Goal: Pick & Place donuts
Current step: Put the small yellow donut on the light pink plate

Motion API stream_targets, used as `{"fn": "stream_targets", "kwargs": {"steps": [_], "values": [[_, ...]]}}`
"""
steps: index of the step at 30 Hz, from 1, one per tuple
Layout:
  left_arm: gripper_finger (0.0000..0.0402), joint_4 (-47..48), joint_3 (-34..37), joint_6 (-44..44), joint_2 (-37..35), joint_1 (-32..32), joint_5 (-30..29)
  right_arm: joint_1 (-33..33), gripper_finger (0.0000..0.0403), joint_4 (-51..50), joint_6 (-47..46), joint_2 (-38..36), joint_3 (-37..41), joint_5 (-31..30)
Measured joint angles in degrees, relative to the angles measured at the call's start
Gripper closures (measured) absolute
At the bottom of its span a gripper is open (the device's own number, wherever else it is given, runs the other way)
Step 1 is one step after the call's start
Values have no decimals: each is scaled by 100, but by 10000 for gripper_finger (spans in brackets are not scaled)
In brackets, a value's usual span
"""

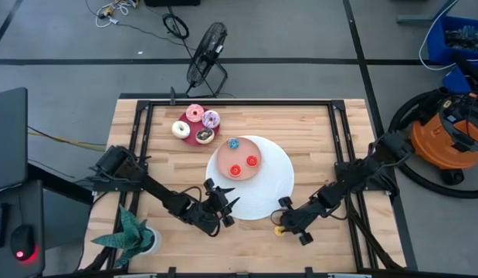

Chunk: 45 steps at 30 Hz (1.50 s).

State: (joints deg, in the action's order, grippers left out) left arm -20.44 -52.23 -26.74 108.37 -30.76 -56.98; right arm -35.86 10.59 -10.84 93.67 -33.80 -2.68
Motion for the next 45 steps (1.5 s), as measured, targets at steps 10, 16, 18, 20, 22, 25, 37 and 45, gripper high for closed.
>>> {"fn": "stream_targets", "kwargs": {"steps": [10, 16, 18, 20, 22, 25, 37, 45], "values": [[220, 23, 2, 42, -484, -682, -508, 83, 380, -238, 473, -559, 15, 76], [220, 23, 0, 40, -530, -1076, -1042, 407, 373, -380, 790, -1238, 15, 78], [220, 27, 0, 38, -530, -1151, -1114, 590, 374, -415, 921, -1459, 13, 76], [220, 21, 0, 38, -530, -1193, -1190, 814, 375, -387, 1060, -1661, 13, 68], [220, 25, 0, 38, -530, -1203, -1251, 1111, 375, -391, 1166, -1846, 4, 65], [220, 25, 0, 39, -530, -1190, -1254, 1663, 375, -417, 1300, -1973, -143, 43], [220, 62, 0, 37, -530, -1144, -1251, 4164, 376, -1097, 1966, -836, -1429, 347], [220, 80, 0, 37, -530, -1142, -1251, 4985, 376, -1203, 2197, 506, -2202, 511]]}}
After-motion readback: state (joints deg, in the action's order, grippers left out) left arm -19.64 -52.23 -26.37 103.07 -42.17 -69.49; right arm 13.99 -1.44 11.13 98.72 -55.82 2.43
